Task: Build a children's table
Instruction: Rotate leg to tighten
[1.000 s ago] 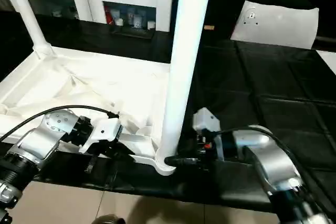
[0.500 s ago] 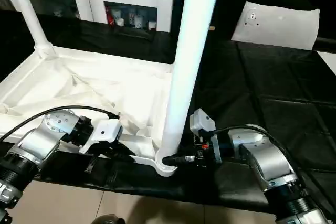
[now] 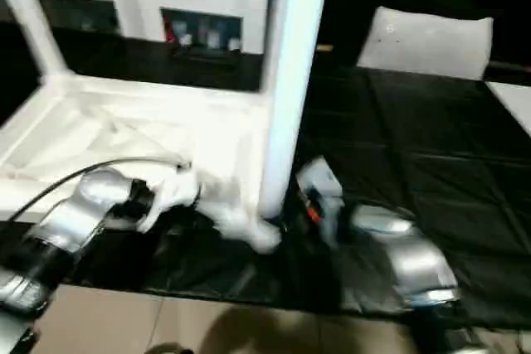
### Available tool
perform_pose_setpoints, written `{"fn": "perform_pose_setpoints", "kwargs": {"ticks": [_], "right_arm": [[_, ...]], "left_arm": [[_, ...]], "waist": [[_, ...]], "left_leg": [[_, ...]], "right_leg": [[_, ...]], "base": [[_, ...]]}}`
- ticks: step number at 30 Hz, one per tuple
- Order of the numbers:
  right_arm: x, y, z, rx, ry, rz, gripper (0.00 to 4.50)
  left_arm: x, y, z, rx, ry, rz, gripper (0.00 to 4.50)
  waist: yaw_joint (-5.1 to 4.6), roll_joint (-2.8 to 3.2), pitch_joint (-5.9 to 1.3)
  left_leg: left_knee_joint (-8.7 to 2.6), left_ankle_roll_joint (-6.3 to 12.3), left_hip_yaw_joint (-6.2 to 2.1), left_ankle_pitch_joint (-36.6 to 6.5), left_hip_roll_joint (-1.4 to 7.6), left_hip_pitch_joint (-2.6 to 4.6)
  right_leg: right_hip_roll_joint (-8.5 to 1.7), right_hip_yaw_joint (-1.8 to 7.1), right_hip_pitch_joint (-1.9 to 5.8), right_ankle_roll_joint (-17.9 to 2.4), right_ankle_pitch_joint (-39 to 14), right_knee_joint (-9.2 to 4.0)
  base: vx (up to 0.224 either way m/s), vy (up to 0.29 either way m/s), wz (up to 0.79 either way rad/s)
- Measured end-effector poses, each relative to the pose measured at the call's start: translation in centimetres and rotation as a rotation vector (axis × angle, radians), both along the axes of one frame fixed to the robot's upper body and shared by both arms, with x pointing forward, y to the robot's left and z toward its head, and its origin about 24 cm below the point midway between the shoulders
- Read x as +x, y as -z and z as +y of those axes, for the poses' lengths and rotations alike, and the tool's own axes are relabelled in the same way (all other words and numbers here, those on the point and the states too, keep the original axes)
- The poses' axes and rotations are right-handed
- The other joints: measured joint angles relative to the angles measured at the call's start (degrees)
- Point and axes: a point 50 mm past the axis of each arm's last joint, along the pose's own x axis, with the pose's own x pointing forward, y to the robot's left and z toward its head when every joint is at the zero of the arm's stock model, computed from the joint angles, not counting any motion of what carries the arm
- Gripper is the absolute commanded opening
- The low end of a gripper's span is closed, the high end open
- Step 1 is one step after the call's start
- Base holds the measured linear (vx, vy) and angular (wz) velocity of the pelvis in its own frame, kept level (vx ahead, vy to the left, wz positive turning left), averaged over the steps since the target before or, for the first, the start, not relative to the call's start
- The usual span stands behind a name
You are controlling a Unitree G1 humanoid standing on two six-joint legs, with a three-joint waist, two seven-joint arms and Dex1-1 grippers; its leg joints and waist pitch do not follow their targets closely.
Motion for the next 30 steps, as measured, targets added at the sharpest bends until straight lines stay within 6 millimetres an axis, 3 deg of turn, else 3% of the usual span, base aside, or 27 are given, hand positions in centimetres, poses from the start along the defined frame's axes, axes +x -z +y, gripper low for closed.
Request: {"fn": "perform_pose_setpoints", "kwargs": {"ticks": [2, 7, 9, 12, 14, 17, 20, 23, 30], "right_arm": [[0.8, -0.1, 0.3, -0.022, 0.119, 0.005, 1.94], [2.4, -0.5, 2.0, -0.051, 0.366, 0.006, 1.94], [2.6, -0.6, 2.0, -0.065, 0.391, -0.008, 2.49], [2.6, -0.8, 2.1, -0.06, 0.394, -0.027, 2.72], [2.4, -0.7, 1.8, -0.055, 0.382, -0.045, 3.08], [1.8, -0.9, 0.9, -0.044, 0.299, -0.073, 3.24], [1.3, -0.8, 0.2, -0.038, 0.212, -0.088, 3.58], [0.5, -0.7, -0.7, -0.071, 0.106, -0.124, 3.82], [-0.6, -2.2, -5.3, -0.142, -0.161, -0.163, 4.45]], "left_arm": [[0.5, 0.1, -1.0, -0.003, -0.065, -0.009, 0.0], [1.5, 0.0, -2.7, -0.009, -0.188, -0.044, 0.0], [1.6, 0.0, -3.1, -0.013, -0.196, -0.049, 0.0], [1.6, -0.2, -3.2, -0.018, -0.194, -0.058, 0.0], [1.6, -0.3, -3.3, -0.017, -0.179, -0.077, 0.0], [1.6, -0.4, -2.9, -0.014, -0.162, -0.111, 0.0], [1.5, -0.3, -2.2, -0.009, -0.151, -0.128, 0.0], [1.2, -0.4, -1.2, 0.007, -0.1, -0.136, 0.0], [-0.4, -0.7, 0.5, 0.005, 0.123, -0.096, 0.0]], "waist": [[-0.68, 0.0, -0.01], [-0.89, 0.37, 0.04], [-0.79, 0.55, -0.01], [-0.58, 0.59, -0.02], [-0.27, 0.61, -0.01], [-0.14, 0.61, -0.01], [-0.76, 0.62, 0.0], [-0.67, 0.61, 0.01], [0.19, 0.49, 0.07]], "left_leg": [[0.0, -0.02, 0.05, 0.01, -0.12, 0.01], [-0.08, -0.02, 0.18, 0.01, -0.11, -0.03], [-0.16, -0.01, 0.26, 0.01, -0.11, -0.04], [-0.37, 0.07, 0.29, -0.04, -0.1, -0.07], [-0.46, 0.11, 0.33, -0.06, -0.09, -0.19], [-0.43, 0.14, 0.37, -0.07, -0.04, -0.35], [-0.39, 0.12, 0.4, -0.06, 0.11, -0.29], [-0.38, 0.06, 0.4, -0.03, 0.34, -0.25], [-0.38, 0.13, 0.52, -0.09, 0.42, -0.36]], "right_leg": [[-0.13, 0.03, -0.01, -0.06, 0.43, -0.15], [-0.19, 0.03, -0.19, 0.17, 0.64, -0.15], [-0.22, 0.04, -0.19, 0.04, 0.73, -0.18], [-0.21, 0.02, -0.26, 0.3, 0.58, -0.26], [-0.21, 0.0, -0.39, 0.34, 0.55, -0.31], [-0.19, 0.0, -0.57, 0.34, 0.56, -0.28], [-0.07, 0.01, -0.58, 0.31, 0.58, -0.21], [0.13, 0.0, -0.57, 0.31, 0.59, -0.19], [0.18, -0.01, -0.62, 0.29, 0.56, -0.3]], "base": [[0.0, 0.0, 0.0], [0.0, 0.0, 0.0], [0.0, 0.0, 0.0], [0.035, -0.003, 0.0], [0.0, 0.0, 0.0], [0.0, 0.0, 0.0], [0.0, 0.0, 0.0], [0.0, 0.0, 0.0], [0.0, 0.0, 0.0]]}}
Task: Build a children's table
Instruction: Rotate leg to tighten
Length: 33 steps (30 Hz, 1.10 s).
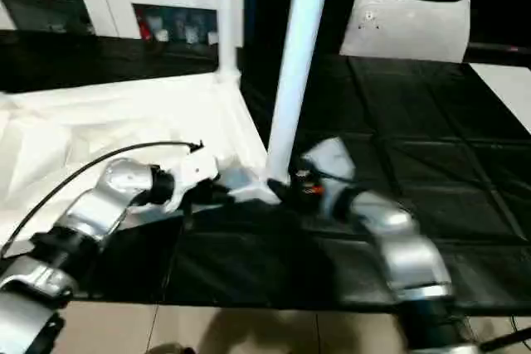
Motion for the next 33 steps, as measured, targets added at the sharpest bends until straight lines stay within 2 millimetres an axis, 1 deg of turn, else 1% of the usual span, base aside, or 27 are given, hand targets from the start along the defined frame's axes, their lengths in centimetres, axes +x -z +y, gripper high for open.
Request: {"fn": "perform_pose_setpoints", "kwargs": {"ticks": [1, 4, 6, 8, 9, 12, 13, 16, 17, 19, 21, 24, 25, 26, 28, 29, 31, 32, 33], "right_arm": [[-0.2, -0.1, -0.3, -0.008, -0.041, 0.013, 4.45], [-0.7, -0.1, -0.2, -0.037, -0.16, 0.025, 4.45], [-1.2, 0.1, -0.3, -0.072, -0.256, 0.049, 4.45], [-1.5, 0.3, -0.7, -0.084, -0.307, 0.074, 4.45], [-1.5, 0.3, -0.7, -0.076, -0.33, 0.083, 4.29], [-1.6, 0.2, -0.1, -0.054, -0.402, 0.1, 4.19], [-1.6, 0.1, 0.1, -0.05, -0.419, 0.102, 4.08], [-1.6, 0.3, 0.1, -0.038, -0.442, 0.123, 3.82], [-1.6, 0.3, 0.2, -0.032, -0.447, 0.128, 3.82], [-1.7, 0.5, 0.7, -0.01, -0.47, 0.141, 3.76], [-1.7, 0.7, 1.2, 0.01, -0.485, 0.147, 3.49], [-1.9, 0.9, 1.6, 0.027, -0.51, 0.157, 3.4], [-1.9, 0.9, 1.6, 0.03, -0.513, 0.159, 3.15], [-1.9, 0.9, 1.7, 0.031, -0.514, 0.159, 3.15], [-1.9, 1.1, 1.8, 0.035, -0.518, 0.167, 2.89], [-1.9, 1.2, 1.9, 0.038, -0.519, 0.171, 2.89], [-2.0, 1.6, 2.2, 0.049, -0.52, 0.189, 2.6], [-1.9, 1.6, 2.2, 0.051, -0.52, 0.189, 2.6], [-1.9, 1.6, 2.2, 0.051, -0.519, 0.189, 2.45]], "left_arm": [[-0.2, 0.0, 0.3, 0.0, 0.026, 0.017, 0.0], [-0.7, 0.0, 0.6, 0.007, 0.094, 0.043, 0.0], [-1.1, 0.0, 0.6, 0.009, 0.15, 0.07, 0.0], [-1.6, 0.0, 0.7, 0.012, 0.197, 0.09, 0.0], [-1.7, 0.0, 0.8, 0.017, 0.214, 0.094, 0.0], [-2.0, -0.1, 1.0, 0.035, 0.263, 0.097, 0.0], [-2.1, -0.1, 0.9, 0.039, 0.279, 0.096, 0.0], [-2.3, -0.2, 0.7, 0.042, 0.299, 0.091, 0.0], [-2.3, -0.2, 0.7, 0.042, 0.3, 0.089, 0.0], [-2.3, -0.2, 0.6, 0.041, 0.307, 0.084, 0.0], [-2.3, -0.1, 0.5, 0.044, 0.317, 0.076, 0.0], [-2.3, -0.1, 0.4, 0.045, 0.322, 0.067, 0.0], [-2.3, -0.1, 0.4, 0.047, 0.323, 0.065, 0.0], [-2.3, -0.1, 0.3, 0.048, 0.324, 0.064, 0.0], [-2.3, -0.1, 0.4, 0.051, 0.325, 0.062, 0.0], [-2.3, -0.1, 0.4, 0.052, 0.325, 0.061, 0.0], [-2.2, -0.2, 0.4, 0.053, 0.324, 0.06, 0.0], [-2.2, -0.1, 0.4, 0.053, 0.324, 0.06, 0.0], [-2.2, -0.1, 0.4, 0.053, 0.324, 0.06, 0.0]], "waist": [[0.24, 0.0, 0.0], [0.95, -0.02, 0.01], [1.21, -0.07, 0.04], [1.42, -0.13, 0.08], [1.44, -0.15, 0.08], [1.53, -0.15, 0.09], [1.68, -0.16, 0.09], [2.07, -0.27, 0.11], [2.11, -0.29, 0.12], [2.16, -0.3, 0.12], [2.33, -0.3, 0.12], [2.55, -0.31, 0.12], [2.56, -0.34, 0.12], [2.56, -0.34, 0.12], [2.55, -0.35, 0.11], [2.55, -0.35, 0.11], [2.56, -0.34, 0.11], [2.57, -0.34, 0.11], [2.57, -0.34, 0.11]], "left_leg": [[0.03, 0.01, 0.03, 0.0, 0.02, -0.01], [0.12, 0.01, 0.06, 0.0, 0.05, -0.03], [0.18, 0.03, 0.09, -0.01, 0.05, -0.03], [0.26, 0.05, 0.12, -0.03, 0.05, -0.03], [0.29, 0.05, 0.12, -0.02, 0.06, -0.02], [0.38, 0.05, 0.12, -0.02, 0.1, -0.01], [0.41, 0.05, 0.13, -0.02, 0.11, -0.01], [0.44, 0.05, 0.15, -0.02, 0.11, -0.01], [0.44, 0.05, 0.16, -0.02, 0.12, -0.01], [0.43, 0.05, 0.17, -0.02, 0.13, -0.01], [0.43, 0.05, 0.17, -0.02, 0.14, -0.02], [0.45, 0.06, 0.18, -0.02, 0.14, -0.05], [0.46, 0.06, 0.18, -0.02, 0.14, -0.05], [0.47, 0.06, 0.18, -0.02, 0.14, -0.05], [0.48, 0.05, 0.18, -0.02, 0.15, -0.04], [0.48, 0.05, 0.18, -0.02, 0.15, -0.03], [0.48, 0.05, 0.18, -0.02, 0.15, -0.03], [0.48, 0.05, 0.18, -0.02, 0.15, -0.03], [0.48, 0.05, 0.18, -0.02, 0.15, -0.03]], "right_leg": [[0.0, 0.0, -0.02, 0.0, 0.0, 0.03], [0.0, -0.01, -0.03, -0.01, 0.01, 0.08], [-0.03, -0.01, 0.01, -0.02, 0.01, 0.09], [-0.05, -0.01, 0.03, -0.08, 0.05, 0.09], [-0.04, -0.01, 0.05, -0.1, 0.06, 0.1], [-0.04, -0.01, 0.04, -0.13, 0.08, 0.21], [-0.04, -0.01, 0.05, -0.13, 0.08, 0.23], [-0.04, -0.01, 0.05, -0.14, 0.08, 0.23], [-0.04, -0.01, 0.05, -0.14, 0.08, 0.23], [-0.04, -0.01, 0.04, -0.14, 0.08, 0.23], [-0.03, -0.03, 0.04, -0.13, 0.08, 0.23], [-0.04, -0.03, 0.04, -0.14, 0.08, 0.23], [-0.04, -0.03, 0.05, -0.14, 0.08, 0.23], [-0.04, -0.03, 0.05, -0.14, 0.08, 0.23], [-0.04, -0.04, 0.05, -0.14, 0.08, 0.25], [-0.04, -0.04, 0.05, -0.14, 0.08, 0.26], [-0.04, -0.04, 0.05, -0.14, 0.08, 0.27], [-0.04, -0.04, 0.05, -0.14, 0.08, 0.27], [-0.04, -0.04, 0.05, -0.14, 0.08, 0.27]], "base": [[0.0, 0.0, 0.0], [0.0, 0.0, 0.0], [0.0, 0.0, 0.0], [0.0, 0.0, 0.0], [0.0, 0.0, 0.0], [0.0, 0.0, 0.0], [0.0, 0.0, 0.0], [0.0, 0.0, 0.0], [0.0, 0.0, 0.0], [0.0, 0.0, 0.0], [0.0, 0.0, 0.0], [0.0, 0.0, 0.0], [0.0, 0.0, 0.0], [0.0, 0.0, 0.0], [0.0, 0.0, 0.0], [0.0, 0.0, 0.0], [0.0, 0.0, 0.0], [0.0, 0.0, 0.0], [0.0, 0.0, 0.0]]}}
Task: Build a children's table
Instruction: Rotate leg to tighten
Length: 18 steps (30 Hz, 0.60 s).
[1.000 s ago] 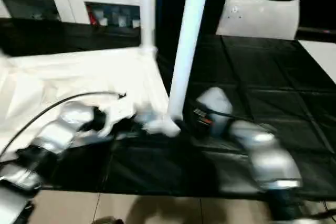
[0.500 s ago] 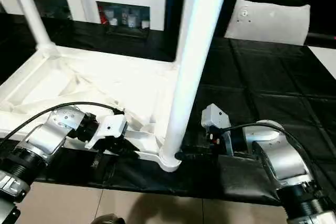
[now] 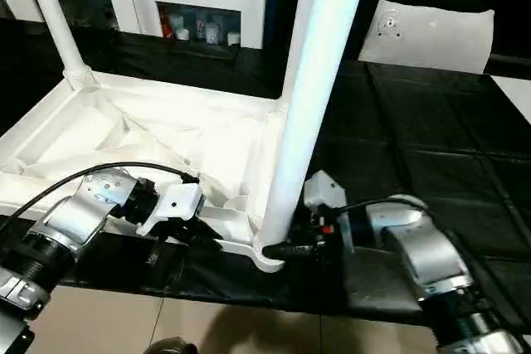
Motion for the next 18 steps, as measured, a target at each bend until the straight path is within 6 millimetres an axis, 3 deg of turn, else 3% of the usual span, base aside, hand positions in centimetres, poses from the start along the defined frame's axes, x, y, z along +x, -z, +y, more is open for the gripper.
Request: {"fn": "perform_pose_setpoints", "kwargs": {"ticks": [11, 18], "right_arm": [[-0.1, 0.1, 0.1, 0.008, 0.074, 0.031, 2.02], [1.1, 0.8, 1.2, 0.022, 0.368, 0.023, 1.99]], "left_arm": [[0.1, 0.3, -0.3, -0.013, -0.045, 0.025, 0.0], [1.3, 0.7, -0.5, -0.039, -0.268, 0.04, 0.0]], "waist": [[0.14, 0.0, 0.0], [-1.77, 0.0, -0.01]], "left_leg": [[0.04, -0.02, 0.0, 0.01, 0.01, 0.2], [0.04, -0.13, 0.0, 0.08, 0.0, 0.62]], "right_leg": [[0.0, 0.01, 0.13, -0.07, 0.04, 0.09], [-0.03, 0.03, 0.45, -0.01, 0.01, 0.0]], "base": [[0.0, 0.0, 0.0], [0.0, 0.0, 0.0]]}}
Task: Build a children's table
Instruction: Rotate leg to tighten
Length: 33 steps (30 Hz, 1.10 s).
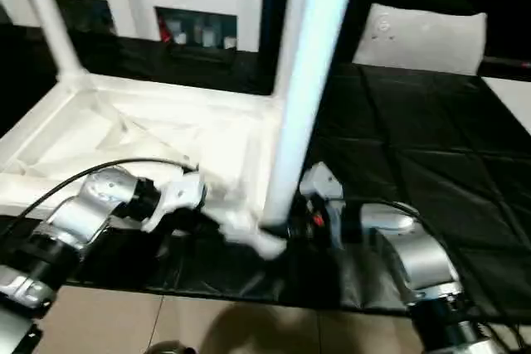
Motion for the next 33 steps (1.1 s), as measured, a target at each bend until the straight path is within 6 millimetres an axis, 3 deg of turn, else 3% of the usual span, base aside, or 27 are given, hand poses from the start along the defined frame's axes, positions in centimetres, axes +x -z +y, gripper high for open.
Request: {"fn": "perform_pose_setpoints", "kwargs": {"ticks": [3, 6, 12, 13, 14, 21, 26, 33], "right_arm": [[0.6, 0.1, 0.3, 0.007, 0.119, -0.002, 1.99], [2.5, 0.0, 1.6, 0.007, 0.364, 0.005, 1.98], [4.3, -0.4, 2.7, -0.057, 0.636, -0.017, 1.98], [4.4, -0.4, 2.9, -0.059, 0.654, -0.022, 2.52], [4.4, -0.4, 3.0, -0.049, 0.666, -0.023, 2.66], [4.0, -0.3, 3.3, -0.022, 0.668, -0.051, 3.23], [2.9, -0.2, 2.0, -0.018, 0.509, -0.103, 3.63], [1.8, -0.8, 0.3, -0.005, 0.286, -0.14, 4.16]], "left_arm": [[0.4, 0.1, -0.4, -0.013, -0.076, 0.013, 0.0], [1.8, 0.1, -1.5, -0.016, -0.227, 0.003, 0.0], [3.0, 0.1, -3.8, -0.028, -0.367, -0.028, 0.0], [3.0, 0.0, -3.9, -0.029, -0.375, -0.03, 0.0], [3.0, 0.0, -3.9, -0.029, -0.378, -0.03, 0.0], [3.1, -0.1, -3.8, -0.026, -0.387, -0.05, 0.0], [2.5, -0.1, -2.6, -0.031, -0.326, -0.117, 0.0], [1.6, -0.4, -0.7, -0.009, -0.179, -0.132, 0.0]], "waist": [[-0.76, 0.06, -0.03], [-1.89, 0.16, -0.05], [-1.89, 0.43, -0.22], [-1.79, 0.44, -0.23], [-1.73, 0.44, -0.23], [-1.96, 0.54, -0.21], [-2.51, 0.67, -0.18], [-1.98, 0.71, -0.19]], "left_leg": [[0.0, 0.0, 0.01, 0.0, -0.01, 0.0], [0.0, -0.04, 0.02, 0.02, -0.03, -0.1], [-0.2, -0.04, 0.02, 0.02, -0.04, -0.19], [-0.32, -0.04, 0.02, 0.02, -0.04, -0.2], [-0.4, -0.05, 0.02, 0.02, -0.04, -0.2], [-0.49, -0.04, 0.05, 0.02, -0.03, -0.25], [-0.76, -0.06, 0.07, 0.01, 0.01, -0.26], [-1.04, -0.21, 0.08, 0.12, 0.19, -0.4]], "right_leg": [[-0.01, 0.01, -0.03, -0.02, 0.01, -0.14], [-0.02, 0.02, -0.23, -0.31, 0.2, -0.13], [-0.01, 0.03, -0.35, -0.46, 0.3, -0.18], [0.01, 0.03, -0.38, -0.41, 0.27, -0.23], [0.02, 0.02, -0.4, -0.37, 0.25, -0.26], [0.04, 0.02, -0.44, -0.38, 0.26, -0.4], [0.11, 0.02, -0.49, -0.34, 0.29, -0.61], [0.29, -0.09, -0.78, -0.33, 0.28, -0.63]], "base": [[0.0, 0.0, 0.0], [0.0, 0.0, 0.0], [0.0, 0.0, 0.0], [0.0, 0.0, 0.0], [0.0, 0.0, 0.0], [0.0, 0.0, 0.0], [0.0, 0.0, 0.0], [0.0, 0.0, 0.0]]}}
